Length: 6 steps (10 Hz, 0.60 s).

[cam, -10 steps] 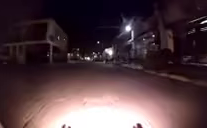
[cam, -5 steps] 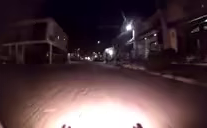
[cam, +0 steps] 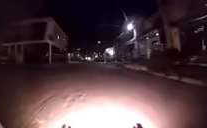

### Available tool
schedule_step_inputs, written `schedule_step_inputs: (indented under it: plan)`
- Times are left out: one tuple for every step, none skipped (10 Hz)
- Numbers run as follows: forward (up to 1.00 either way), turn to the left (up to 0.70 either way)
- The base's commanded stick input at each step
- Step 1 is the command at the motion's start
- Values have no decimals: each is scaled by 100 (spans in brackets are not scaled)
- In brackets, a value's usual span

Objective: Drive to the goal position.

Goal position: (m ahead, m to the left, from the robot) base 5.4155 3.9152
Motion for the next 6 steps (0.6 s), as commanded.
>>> schedule_step_inputs:
  plan:
    - [60, -15]
    - [60, -15]
    - [60, 0]
    - [60, 0]
    - [60, 0]
    - [60, 0]
